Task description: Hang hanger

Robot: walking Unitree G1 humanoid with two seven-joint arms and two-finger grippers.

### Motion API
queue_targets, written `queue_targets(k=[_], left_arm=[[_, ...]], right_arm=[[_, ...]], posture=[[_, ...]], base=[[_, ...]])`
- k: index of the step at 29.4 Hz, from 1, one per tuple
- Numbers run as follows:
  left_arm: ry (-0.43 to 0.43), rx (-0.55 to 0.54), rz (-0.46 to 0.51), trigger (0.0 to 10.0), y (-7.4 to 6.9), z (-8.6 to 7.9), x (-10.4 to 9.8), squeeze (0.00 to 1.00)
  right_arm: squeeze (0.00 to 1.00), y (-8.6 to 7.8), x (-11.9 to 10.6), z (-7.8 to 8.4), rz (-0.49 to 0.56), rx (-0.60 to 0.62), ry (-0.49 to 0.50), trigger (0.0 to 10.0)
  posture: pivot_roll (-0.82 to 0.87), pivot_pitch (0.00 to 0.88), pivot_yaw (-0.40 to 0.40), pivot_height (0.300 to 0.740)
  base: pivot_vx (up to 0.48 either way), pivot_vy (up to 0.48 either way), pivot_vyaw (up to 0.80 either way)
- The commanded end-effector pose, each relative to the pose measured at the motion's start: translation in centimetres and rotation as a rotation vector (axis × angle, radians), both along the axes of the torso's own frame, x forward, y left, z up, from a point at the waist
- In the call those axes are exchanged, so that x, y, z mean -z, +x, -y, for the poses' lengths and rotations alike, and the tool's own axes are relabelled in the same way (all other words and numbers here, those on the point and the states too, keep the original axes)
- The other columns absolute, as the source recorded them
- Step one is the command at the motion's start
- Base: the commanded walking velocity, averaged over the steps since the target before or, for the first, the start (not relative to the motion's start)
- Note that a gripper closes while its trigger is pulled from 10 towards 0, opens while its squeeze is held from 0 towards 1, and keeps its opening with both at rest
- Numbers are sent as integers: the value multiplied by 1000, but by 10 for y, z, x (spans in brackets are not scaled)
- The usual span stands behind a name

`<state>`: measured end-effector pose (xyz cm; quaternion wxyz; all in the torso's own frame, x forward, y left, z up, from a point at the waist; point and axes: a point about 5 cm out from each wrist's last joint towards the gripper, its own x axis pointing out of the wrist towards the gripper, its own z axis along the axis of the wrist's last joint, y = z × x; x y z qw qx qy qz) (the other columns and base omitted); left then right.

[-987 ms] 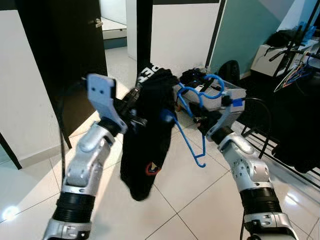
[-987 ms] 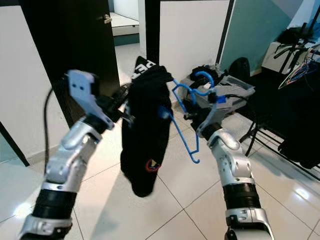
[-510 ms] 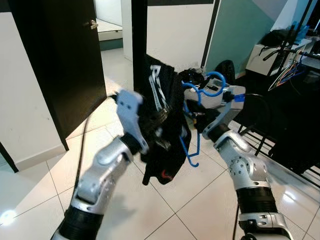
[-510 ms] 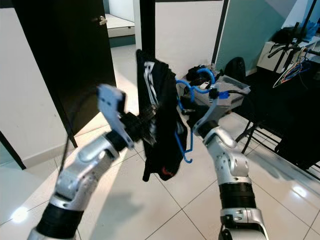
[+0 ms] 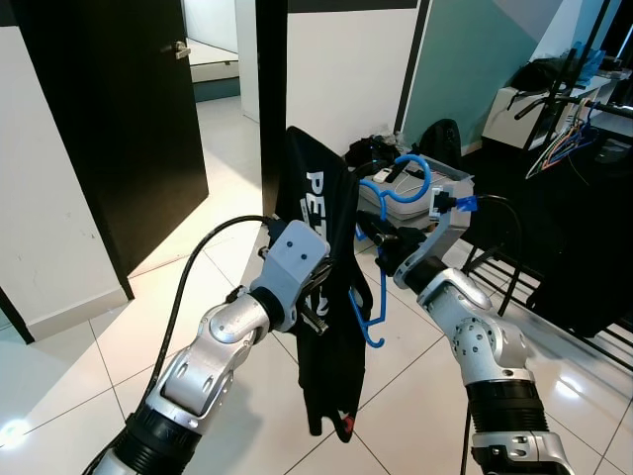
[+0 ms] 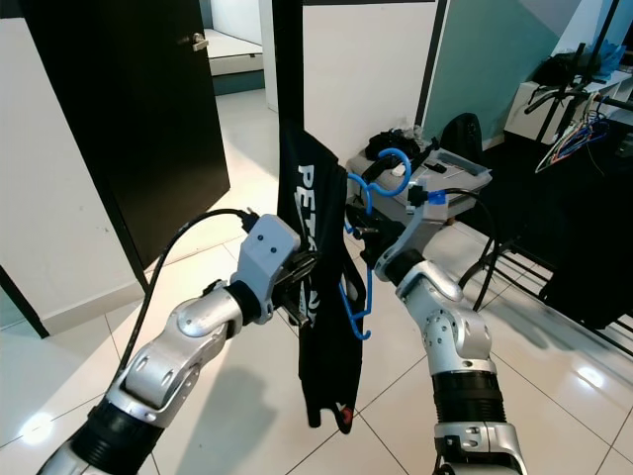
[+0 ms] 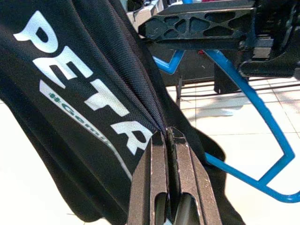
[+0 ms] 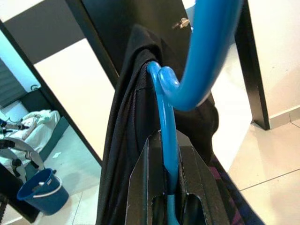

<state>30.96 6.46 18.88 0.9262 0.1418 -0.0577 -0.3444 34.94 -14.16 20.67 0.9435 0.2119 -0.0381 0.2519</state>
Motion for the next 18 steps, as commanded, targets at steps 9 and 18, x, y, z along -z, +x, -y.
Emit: queue_targets(k=[9,18], left_arm=[[-59,-521,-107,10000,29,-66,16,0],[-230,-808,-128,10000,29,-124,10,0]], right_arm=[[0,-8,-28,2,125,-14,-47,10000],[0,-5,-35,17,126,70,18,10000]], posture=[[-11,0,-42,740],[-5,0,-49,740]], base=[[0,0,0],[0,0,0]])
